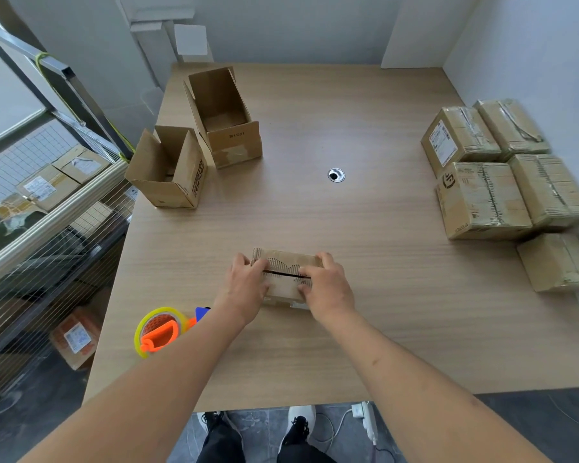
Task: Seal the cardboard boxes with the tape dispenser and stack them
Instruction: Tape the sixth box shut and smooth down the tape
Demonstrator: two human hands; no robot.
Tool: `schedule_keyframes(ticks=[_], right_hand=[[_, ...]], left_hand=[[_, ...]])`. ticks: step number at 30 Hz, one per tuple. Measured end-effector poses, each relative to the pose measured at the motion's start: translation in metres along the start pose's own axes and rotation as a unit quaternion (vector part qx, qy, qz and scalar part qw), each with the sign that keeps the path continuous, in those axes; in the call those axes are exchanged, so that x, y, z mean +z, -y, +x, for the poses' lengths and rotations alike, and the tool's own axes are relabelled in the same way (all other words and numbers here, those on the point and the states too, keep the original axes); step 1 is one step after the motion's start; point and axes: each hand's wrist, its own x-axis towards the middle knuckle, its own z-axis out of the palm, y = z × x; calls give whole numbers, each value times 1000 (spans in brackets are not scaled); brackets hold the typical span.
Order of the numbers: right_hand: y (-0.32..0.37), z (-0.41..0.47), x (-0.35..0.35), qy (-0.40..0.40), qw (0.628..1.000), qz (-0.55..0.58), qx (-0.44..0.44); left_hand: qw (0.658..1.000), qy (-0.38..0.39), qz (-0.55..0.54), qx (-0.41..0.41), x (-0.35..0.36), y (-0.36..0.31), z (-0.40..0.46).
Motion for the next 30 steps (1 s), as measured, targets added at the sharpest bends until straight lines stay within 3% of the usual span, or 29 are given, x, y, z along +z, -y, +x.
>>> schedule_keyframes(ticks=[5, 13, 18, 22, 26, 30], right_hand=[[2, -2, 16, -8, 999, 36, -12], [-8, -3, 28, 1, 998, 45, -44], [-1, -4, 33, 18, 997, 43, -67], [0, -5, 33, 42, 995, 39, -80], [2, -10, 29, 59, 994, 35, -87], [4, -17, 32, 62, 993, 46, -92]], left_hand=[[999, -42, -8, -1, -4, 27, -14], [965, 22, 159, -209, -4, 103, -75], [966, 50, 212, -141, 4, 140, -95], [976, 25, 159, -146, 1, 153, -99], [988, -46, 25, -146, -9, 154, -105], [987, -128, -90, -44, -38, 127, -89]])
